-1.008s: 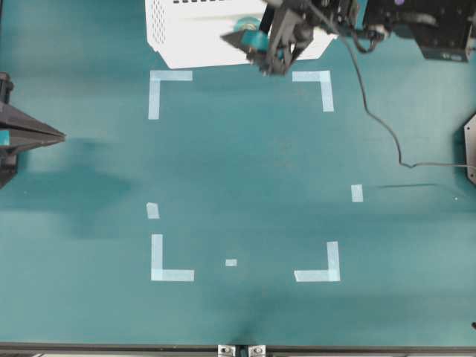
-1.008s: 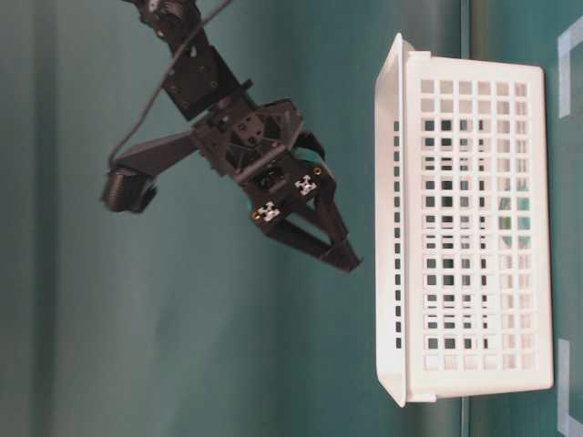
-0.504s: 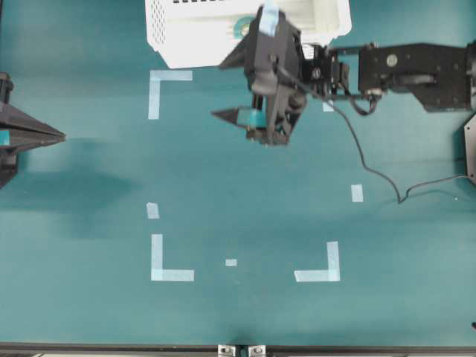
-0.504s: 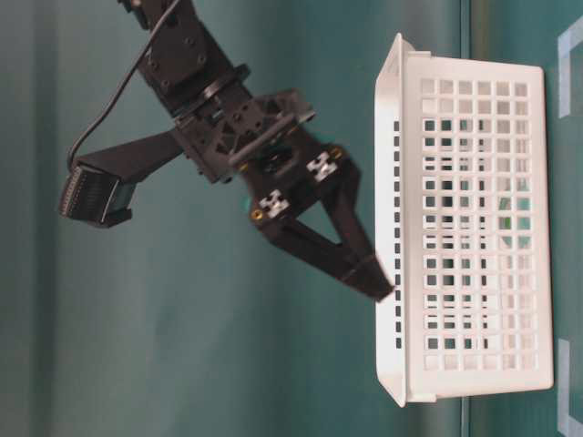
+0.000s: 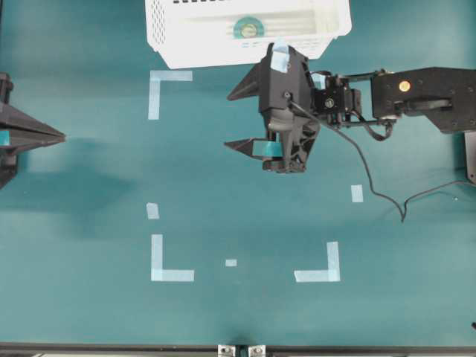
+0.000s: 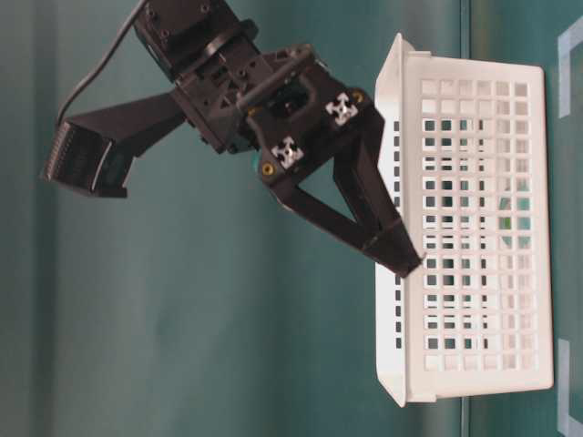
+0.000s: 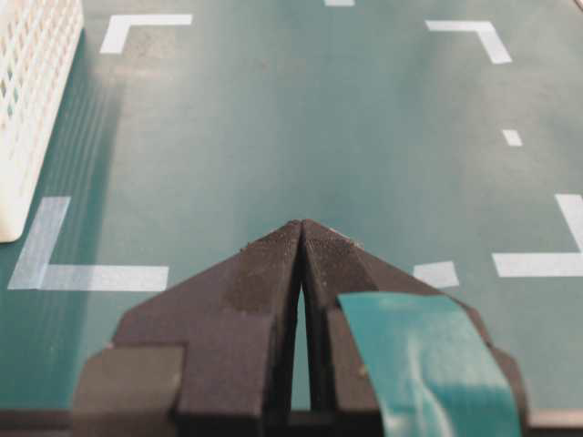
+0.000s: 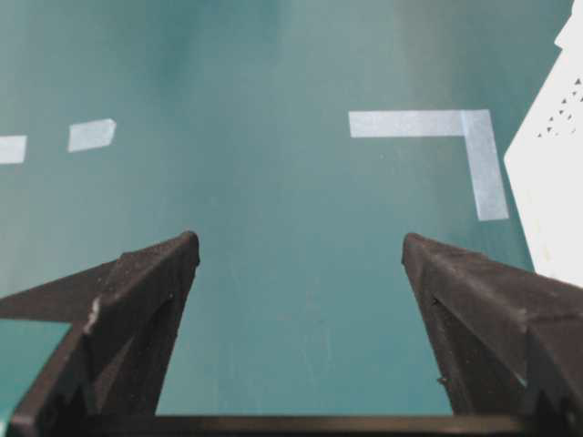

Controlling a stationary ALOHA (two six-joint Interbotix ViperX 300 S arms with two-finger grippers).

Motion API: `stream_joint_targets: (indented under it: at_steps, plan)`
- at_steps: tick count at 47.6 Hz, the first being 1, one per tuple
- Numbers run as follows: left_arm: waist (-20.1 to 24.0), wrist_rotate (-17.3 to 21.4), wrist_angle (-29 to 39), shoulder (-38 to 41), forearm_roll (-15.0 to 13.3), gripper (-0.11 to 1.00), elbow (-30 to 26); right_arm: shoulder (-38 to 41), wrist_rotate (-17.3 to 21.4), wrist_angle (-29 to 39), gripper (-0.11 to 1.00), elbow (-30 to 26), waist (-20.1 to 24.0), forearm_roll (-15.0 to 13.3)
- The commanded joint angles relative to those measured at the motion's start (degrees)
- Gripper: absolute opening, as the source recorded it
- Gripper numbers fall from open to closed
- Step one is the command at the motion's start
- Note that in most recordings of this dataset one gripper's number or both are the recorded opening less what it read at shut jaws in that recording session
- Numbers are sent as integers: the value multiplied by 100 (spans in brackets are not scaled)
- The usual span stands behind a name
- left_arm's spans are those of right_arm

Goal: Put the tape in the middle into the white basket.

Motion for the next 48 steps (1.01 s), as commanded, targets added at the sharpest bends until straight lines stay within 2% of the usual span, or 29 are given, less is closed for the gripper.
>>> stream_joint_targets:
  at_steps: [1,25,39,48]
  plan:
    - [9,9,-62,53,0,-11,-70,-202,0,-158,96,0,26,-9]
    - [9,9,-53,53,0,-11,-70,-554,0,-246,96,396,237,-18]
    - [9,9,-53,53,0,-11,-70,-765,0,-237,96,571,352,-290]
    - [9,9,-53,53,0,-11,-70,-870,9,-246,96,677,360,-299]
